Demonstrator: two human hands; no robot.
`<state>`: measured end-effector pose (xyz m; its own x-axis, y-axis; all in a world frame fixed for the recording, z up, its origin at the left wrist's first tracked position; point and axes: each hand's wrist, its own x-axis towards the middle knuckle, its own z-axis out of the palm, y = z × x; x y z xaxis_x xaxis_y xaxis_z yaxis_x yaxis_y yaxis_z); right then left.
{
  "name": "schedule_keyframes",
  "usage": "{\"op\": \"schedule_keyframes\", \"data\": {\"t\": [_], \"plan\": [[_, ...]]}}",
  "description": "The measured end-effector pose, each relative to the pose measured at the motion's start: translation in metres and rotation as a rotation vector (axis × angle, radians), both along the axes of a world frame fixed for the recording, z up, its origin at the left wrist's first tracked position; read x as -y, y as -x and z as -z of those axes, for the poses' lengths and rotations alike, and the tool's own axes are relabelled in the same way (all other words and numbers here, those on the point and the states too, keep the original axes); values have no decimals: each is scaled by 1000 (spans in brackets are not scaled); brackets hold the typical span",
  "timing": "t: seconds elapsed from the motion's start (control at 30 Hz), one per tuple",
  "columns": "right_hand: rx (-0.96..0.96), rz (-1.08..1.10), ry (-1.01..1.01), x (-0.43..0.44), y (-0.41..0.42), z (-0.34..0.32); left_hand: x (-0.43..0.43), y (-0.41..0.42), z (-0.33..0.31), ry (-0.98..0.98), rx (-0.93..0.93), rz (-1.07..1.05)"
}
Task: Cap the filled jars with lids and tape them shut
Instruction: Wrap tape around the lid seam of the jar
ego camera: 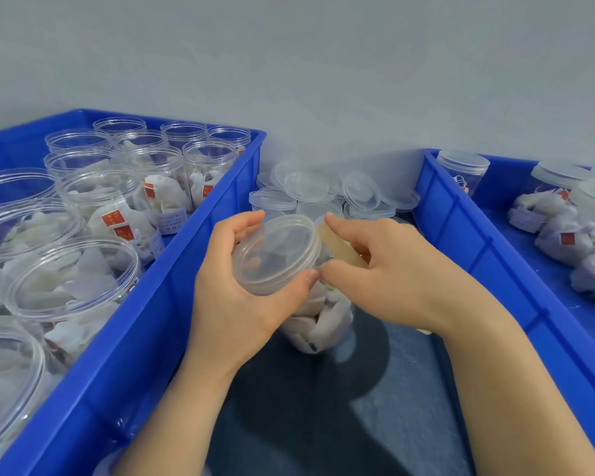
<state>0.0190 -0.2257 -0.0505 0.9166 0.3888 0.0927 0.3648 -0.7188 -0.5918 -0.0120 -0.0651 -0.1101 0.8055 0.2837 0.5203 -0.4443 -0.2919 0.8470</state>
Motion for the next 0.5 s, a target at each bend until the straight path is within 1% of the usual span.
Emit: {"op": "schedule_keyframes", "data": {"t": [0.1, 0.2, 0.33, 0.5], "plan": [[16, -24, -18, 2, 1, -3, 3, -1, 2, 56, -18, -4], [-18, -38, -23, 8, 1, -6, 7, 0, 2, 71, 9, 9], [-28, -59, -36, 20, -1, -9, 3, 1, 1, 59, 87, -1], [-74, -103, -51, 20, 1, -10, -6, 0, -3, 35, 106, 6]]}}
